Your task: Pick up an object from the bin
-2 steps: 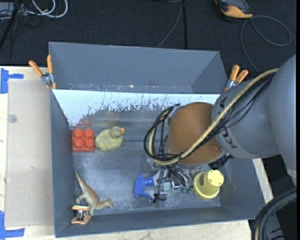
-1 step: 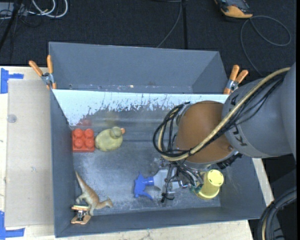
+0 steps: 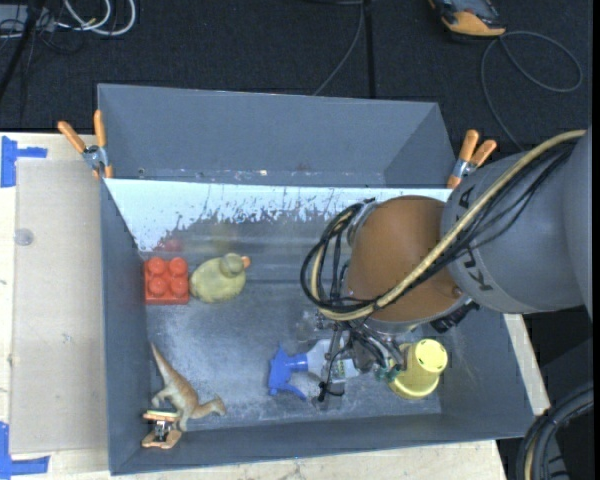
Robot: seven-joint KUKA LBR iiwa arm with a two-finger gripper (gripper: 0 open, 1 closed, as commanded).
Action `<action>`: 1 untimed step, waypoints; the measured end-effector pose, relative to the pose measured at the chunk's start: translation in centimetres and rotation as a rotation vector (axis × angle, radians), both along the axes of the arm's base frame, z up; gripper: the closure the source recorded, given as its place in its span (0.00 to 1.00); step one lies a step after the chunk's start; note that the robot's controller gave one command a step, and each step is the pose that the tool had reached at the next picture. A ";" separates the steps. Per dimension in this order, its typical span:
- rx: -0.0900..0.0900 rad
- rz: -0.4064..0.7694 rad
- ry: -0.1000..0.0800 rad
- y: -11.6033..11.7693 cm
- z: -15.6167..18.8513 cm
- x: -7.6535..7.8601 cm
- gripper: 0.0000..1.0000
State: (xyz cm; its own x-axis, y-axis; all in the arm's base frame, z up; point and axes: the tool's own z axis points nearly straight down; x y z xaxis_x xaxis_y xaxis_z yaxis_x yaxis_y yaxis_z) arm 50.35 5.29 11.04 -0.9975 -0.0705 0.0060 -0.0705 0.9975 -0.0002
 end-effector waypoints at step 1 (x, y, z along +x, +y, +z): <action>0.001 0.160 0.007 -1.1 -3.7 -1.0 0.00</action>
Offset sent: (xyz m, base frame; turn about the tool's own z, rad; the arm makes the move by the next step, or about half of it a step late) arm -0.0107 -0.0080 -0.0404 -0.0607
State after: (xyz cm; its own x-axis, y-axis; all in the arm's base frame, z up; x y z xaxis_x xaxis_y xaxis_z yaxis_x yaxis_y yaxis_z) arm 49.37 4.17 7.36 -0.9734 -0.2287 0.0132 -0.2287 0.9735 0.0017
